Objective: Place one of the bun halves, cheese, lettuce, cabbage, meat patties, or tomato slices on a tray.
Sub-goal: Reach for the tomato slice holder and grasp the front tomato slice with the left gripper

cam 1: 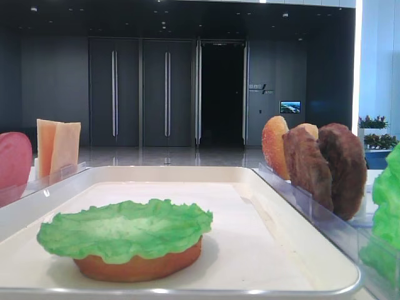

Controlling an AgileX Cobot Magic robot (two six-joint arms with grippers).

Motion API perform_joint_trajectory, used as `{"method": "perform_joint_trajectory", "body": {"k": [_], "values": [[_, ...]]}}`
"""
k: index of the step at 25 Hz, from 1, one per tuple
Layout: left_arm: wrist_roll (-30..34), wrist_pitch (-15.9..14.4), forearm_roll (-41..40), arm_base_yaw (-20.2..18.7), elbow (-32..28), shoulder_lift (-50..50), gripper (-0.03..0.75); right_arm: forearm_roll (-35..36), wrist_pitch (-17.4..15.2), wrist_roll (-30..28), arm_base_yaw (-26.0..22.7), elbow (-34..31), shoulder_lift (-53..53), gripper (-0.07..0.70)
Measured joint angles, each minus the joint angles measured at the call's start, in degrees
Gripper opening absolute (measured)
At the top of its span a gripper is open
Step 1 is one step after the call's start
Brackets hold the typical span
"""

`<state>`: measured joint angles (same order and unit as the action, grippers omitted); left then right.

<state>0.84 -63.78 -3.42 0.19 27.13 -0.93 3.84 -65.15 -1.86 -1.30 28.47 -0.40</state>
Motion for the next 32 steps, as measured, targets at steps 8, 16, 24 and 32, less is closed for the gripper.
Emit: {"method": "perform_joint_trajectory", "body": {"k": [8,16,24,32], "values": [[-0.2,0.0,0.0,0.0,0.0,0.0,0.692,0.0,0.0,0.0,0.0,0.0,0.0,0.535],[-0.3,0.0,0.0,0.0,0.0,0.0,0.692,0.0,0.0,0.0,0.0,0.0,0.0,0.535],[-0.2,0.0,0.4,0.0,0.0,0.0,0.630,0.0,0.0,0.0,0.0,0.0,0.0,0.535],[-0.2,0.0,1.5,0.0,0.0,0.0,0.595,0.0,0.0,0.0,0.0,0.0,0.0,0.535]]}}
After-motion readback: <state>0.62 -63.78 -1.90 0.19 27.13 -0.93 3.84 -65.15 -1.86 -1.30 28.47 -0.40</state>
